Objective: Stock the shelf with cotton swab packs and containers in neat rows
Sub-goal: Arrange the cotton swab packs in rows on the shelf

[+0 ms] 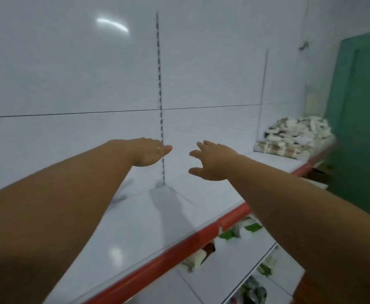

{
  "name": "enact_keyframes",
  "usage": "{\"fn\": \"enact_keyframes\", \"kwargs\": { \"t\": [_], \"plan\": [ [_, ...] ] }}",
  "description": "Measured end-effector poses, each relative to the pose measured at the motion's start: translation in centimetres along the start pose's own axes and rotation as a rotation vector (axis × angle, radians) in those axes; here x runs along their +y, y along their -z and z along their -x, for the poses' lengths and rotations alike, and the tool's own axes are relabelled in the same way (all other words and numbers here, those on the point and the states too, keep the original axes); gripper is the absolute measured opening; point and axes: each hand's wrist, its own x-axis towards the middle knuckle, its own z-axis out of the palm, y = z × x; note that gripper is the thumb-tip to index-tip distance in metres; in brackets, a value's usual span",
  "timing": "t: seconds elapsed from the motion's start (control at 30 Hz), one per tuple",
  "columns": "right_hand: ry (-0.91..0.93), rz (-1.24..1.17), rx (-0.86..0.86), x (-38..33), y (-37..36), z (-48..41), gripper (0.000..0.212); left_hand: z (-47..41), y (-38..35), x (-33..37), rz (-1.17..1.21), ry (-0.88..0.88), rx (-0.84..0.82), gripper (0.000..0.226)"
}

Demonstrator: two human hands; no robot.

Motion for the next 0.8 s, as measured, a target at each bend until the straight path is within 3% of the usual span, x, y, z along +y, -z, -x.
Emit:
{"fn": "enact_keyframes", "kwargs": {
  "t": [0.13,0.3,0.6,0.8],
  "plan": [
    [-0.145,-0.008,-0.032,10.8,-2.5,4.4,0.068,-8.0,-2.4,13.3,0.014,-0.192,0.029,0.062],
    [-0.297,-0.039,-0.109,23.6,-5.7,9.9,0.069,-16.4,-4.5,24.4,-0.081,-0.244,0.001,0.071],
    [-0.468,0.062,-0.180,45.3,-13.3,12.4,0.070,-34.9,-6.1,37.1,0.063,-0.423,0.070,0.069],
    [-0.576,-0.013,-0.214,58.3,-15.6,10.3,0.069,-47.8,-8.7,46.4,0.092,-0.484,-0.037,0.070]
  ]
}}
